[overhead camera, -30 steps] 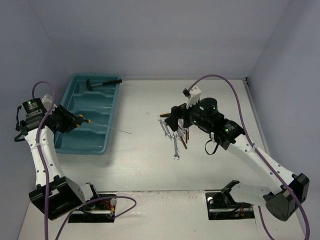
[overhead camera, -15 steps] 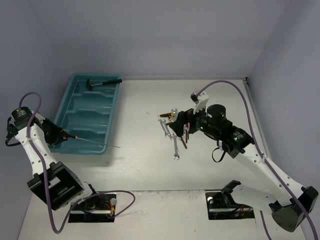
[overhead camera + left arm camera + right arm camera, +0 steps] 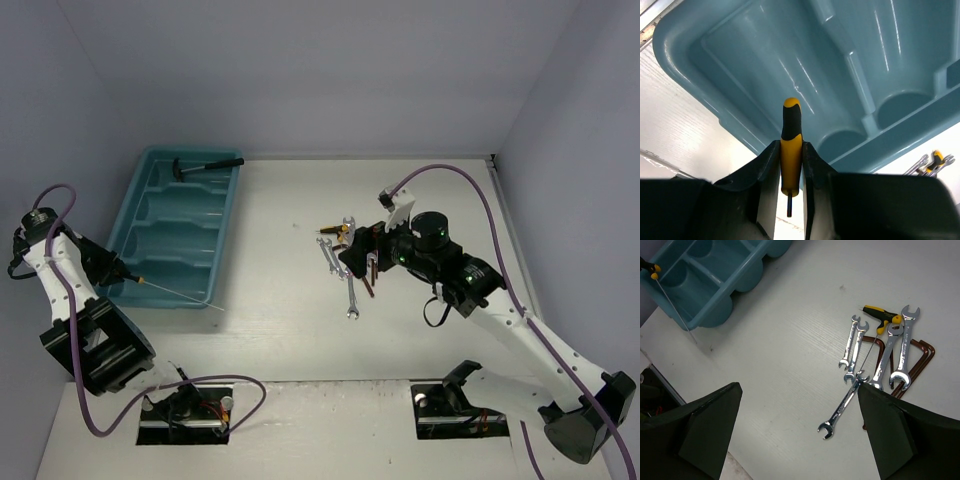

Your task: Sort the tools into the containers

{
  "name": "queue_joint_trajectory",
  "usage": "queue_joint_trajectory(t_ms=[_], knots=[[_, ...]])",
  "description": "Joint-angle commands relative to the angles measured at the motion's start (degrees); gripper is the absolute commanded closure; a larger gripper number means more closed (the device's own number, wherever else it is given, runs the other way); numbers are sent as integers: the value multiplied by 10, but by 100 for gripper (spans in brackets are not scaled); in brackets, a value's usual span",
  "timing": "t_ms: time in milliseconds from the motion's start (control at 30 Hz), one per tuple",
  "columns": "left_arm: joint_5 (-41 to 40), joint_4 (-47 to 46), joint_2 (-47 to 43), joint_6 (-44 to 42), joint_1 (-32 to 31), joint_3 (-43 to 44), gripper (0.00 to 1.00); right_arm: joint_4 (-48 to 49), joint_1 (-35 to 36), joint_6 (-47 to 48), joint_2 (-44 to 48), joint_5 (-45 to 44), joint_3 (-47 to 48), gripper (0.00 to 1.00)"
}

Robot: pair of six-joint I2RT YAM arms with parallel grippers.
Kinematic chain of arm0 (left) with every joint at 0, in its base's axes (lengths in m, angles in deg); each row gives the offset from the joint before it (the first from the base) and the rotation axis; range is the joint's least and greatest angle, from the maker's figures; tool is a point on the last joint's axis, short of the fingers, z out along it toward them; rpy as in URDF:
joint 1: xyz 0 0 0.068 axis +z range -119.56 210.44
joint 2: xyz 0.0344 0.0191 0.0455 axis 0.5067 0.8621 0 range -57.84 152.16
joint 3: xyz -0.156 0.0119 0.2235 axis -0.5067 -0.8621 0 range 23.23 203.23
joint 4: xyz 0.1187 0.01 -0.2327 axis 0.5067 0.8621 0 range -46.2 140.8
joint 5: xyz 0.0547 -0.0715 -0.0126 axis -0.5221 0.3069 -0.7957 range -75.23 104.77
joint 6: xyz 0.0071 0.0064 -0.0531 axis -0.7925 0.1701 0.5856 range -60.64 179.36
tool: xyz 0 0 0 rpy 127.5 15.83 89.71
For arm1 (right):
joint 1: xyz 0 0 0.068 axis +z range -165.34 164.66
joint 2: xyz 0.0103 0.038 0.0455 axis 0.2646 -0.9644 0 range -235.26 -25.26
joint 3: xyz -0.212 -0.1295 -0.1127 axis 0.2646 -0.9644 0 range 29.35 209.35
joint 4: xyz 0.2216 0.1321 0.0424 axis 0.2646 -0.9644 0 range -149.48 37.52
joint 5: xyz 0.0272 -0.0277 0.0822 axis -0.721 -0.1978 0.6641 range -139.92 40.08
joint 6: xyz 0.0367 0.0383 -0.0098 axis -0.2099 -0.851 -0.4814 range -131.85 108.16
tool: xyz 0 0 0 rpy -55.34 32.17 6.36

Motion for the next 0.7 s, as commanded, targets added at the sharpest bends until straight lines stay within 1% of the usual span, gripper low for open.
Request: queue_joint_trajectory(t_ms=[0,233,400,467,533,667], knots=[[-20,-47,-25,48,4,9,85,26,4,2,8,4,-3,0],[-31,-97,-44,110,4,-25,85,25,4,1,6,4,-4,0],[-53,-102,-60,126,4,-36,68,24,4,1,8,7,-5,0],[-58,-102,-66,126,4,-37,58,23,4,1,8,9,-6,0],[-56,-101,-69,127,4,-36,52,23,4,2,8,10,-7,0],[-50,-101,-81,124,3,-34,45,23,4,1,7,-1,-7,0]])
